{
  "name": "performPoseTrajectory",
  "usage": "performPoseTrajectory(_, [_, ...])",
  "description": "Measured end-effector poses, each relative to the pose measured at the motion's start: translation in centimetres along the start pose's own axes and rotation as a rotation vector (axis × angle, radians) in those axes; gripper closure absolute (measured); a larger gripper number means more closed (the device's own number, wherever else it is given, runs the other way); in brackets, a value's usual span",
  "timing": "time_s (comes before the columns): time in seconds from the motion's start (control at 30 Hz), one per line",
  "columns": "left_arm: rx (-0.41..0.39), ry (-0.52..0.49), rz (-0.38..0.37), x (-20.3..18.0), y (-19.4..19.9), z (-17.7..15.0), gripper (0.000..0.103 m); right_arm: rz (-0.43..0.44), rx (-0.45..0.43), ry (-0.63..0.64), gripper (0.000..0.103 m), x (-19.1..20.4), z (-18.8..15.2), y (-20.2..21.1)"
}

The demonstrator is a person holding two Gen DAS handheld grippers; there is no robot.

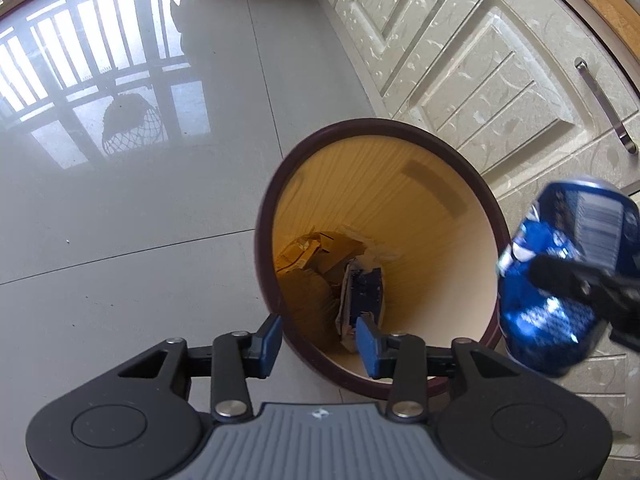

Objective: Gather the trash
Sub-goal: 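Open both tools to drop the blue bag and blue can into the wastebasket, then move both open tools back up toward the remaining trash on the bed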

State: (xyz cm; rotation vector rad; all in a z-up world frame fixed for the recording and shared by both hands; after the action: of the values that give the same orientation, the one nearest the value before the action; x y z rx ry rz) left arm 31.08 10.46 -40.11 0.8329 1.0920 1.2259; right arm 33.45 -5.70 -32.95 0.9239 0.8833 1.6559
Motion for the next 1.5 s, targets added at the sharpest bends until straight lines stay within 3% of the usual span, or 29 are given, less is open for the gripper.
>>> performPoseTrajectory(0.13, [-0.001, -0.016, 0.014, 0.3, 0.3, -0.2, 0.059, -0.045, -0.014, -0.002, 0.052, -0.3, 0.5, -0.6])
performPoseTrajectory(0.53, [-0.013, -0.057, 0.047, -0.3, 1.6, -0.3, 0.049, -0.077, 0.04, -0.007, 0.051, -2.2, -1.5, -0.1])
performPoseTrajectory(0.77, [-0.039, -0.077, 0.07, -1.0, 3.6, -0.5, 0.04, -0.068, 0.038, -0.021, 0.036, -2.8, -2.2, 1.9])
performPoseTrajectory(1.03, [-0.082, -0.078, 0.104, -1.3, 6.7, -1.2, 0.021, -0.076, 0.044, -0.036, 0.027, -2.9, -3.1, 3.5])
performPoseTrajectory(1.3, [-0.1, -0.069, 0.151, -0.8, 9.6, -2.5, 0.015, -0.096, 0.031, -0.044, 0.018, -2.8, -3.9, 5.5])
performPoseTrajectory(1.5, [-0.118, -0.072, 0.158, -1.2, 11.7, -3.6, 0.008, -0.11, -0.002, -0.049, 0.005, -2.5, -4.2, 7.5])
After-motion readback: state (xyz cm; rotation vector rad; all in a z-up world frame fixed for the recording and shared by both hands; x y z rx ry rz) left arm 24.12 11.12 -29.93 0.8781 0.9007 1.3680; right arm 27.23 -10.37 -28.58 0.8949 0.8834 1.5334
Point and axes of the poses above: each gripper's, at about its wrist camera, not at the fingertips, and y roughly against the way its jaws point, x to its left, z to its top, the point moved 3 cm from there along -y, roughly the way its jaws point, and after that the axes turned 7 degrees about -y, right-handed, at the moved point
